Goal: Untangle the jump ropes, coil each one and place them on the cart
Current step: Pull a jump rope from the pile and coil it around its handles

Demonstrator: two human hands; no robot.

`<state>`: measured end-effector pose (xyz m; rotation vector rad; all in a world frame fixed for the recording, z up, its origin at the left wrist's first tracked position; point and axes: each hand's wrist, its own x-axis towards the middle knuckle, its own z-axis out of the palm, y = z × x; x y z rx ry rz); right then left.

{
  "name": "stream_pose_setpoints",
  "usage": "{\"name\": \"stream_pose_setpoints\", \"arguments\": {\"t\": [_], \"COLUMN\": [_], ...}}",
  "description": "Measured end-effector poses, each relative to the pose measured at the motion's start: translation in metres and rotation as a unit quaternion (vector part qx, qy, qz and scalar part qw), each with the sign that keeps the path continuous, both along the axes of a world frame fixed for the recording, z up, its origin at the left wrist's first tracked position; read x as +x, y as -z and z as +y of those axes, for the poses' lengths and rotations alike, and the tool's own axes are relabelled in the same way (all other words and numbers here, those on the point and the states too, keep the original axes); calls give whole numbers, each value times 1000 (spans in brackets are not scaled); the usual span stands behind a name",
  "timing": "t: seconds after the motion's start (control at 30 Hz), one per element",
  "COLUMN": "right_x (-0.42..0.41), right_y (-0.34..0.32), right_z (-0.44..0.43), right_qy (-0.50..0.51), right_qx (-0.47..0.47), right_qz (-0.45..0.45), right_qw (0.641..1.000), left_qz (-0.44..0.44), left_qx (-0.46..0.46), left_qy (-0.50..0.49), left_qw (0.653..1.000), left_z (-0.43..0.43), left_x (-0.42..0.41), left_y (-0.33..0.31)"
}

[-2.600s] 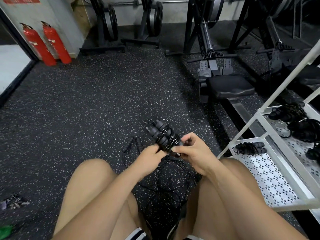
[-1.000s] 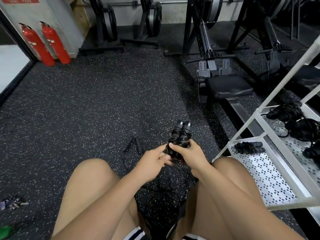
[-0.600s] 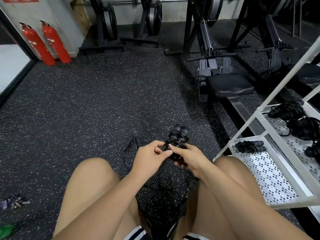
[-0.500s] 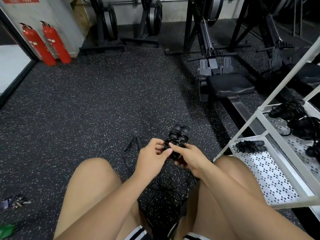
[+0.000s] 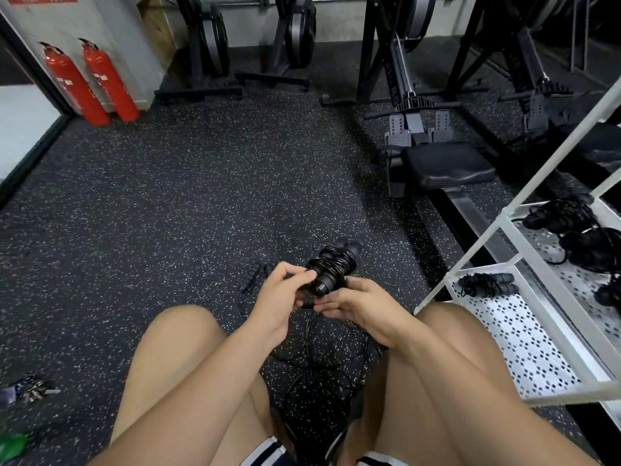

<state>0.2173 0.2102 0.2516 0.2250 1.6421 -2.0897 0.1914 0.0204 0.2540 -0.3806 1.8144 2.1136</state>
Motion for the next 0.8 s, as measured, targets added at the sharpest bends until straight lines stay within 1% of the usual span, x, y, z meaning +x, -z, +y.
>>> {"name": "stream_pose_setpoints", "arguments": {"t": [0.07,0.13,0.2,0.27,0.3,0.37,0.47,0.53,0.6,0.67,0.73,0.8], "right_x": [0,-2,-2,-1,0,2,2,-2,-5,-7,-9,-11], "right_y": [3,4,2,0,0,1,2,1,2,2,2,-1], "right_z": [-4,-7,-10,-10,-11,-11,-9,-8,-6,-5,-2,4], "right_qy": [30,58,62,55,51,38,22,54,108,149,173,171], "right_qx": [21,19,-4,-2,20,101,227,248,208,146,75,17], "right_qz": [8,-3,-31,-47,-43,-19,10,13,-8,-57,-113,-144], "right_qw": [999,998,998,997,998,994,974,967,972,976,975,975], "left_qz": [-21,-37,-39,-32,-30,-28,-24,-15,-1,4,-4,-10], "left_qx": [32,58,70,74,73,73,70,64,39,5,1,-1], "left_qy": [1,4,12,25,34,51,53,63,88,114,123,121], "left_qw": [999,998,997,996,996,996,996,996,995,993,992,993], "left_z": [-1,-1,1,2,2,3,4,4,2,1,0,-1], "left_x": [-1,1,1,3,4,6,6,5,4,4,2,-1], "left_y": [-1,-3,-3,-2,-1,1,-1,-2,-2,-3,-2,-1]}}
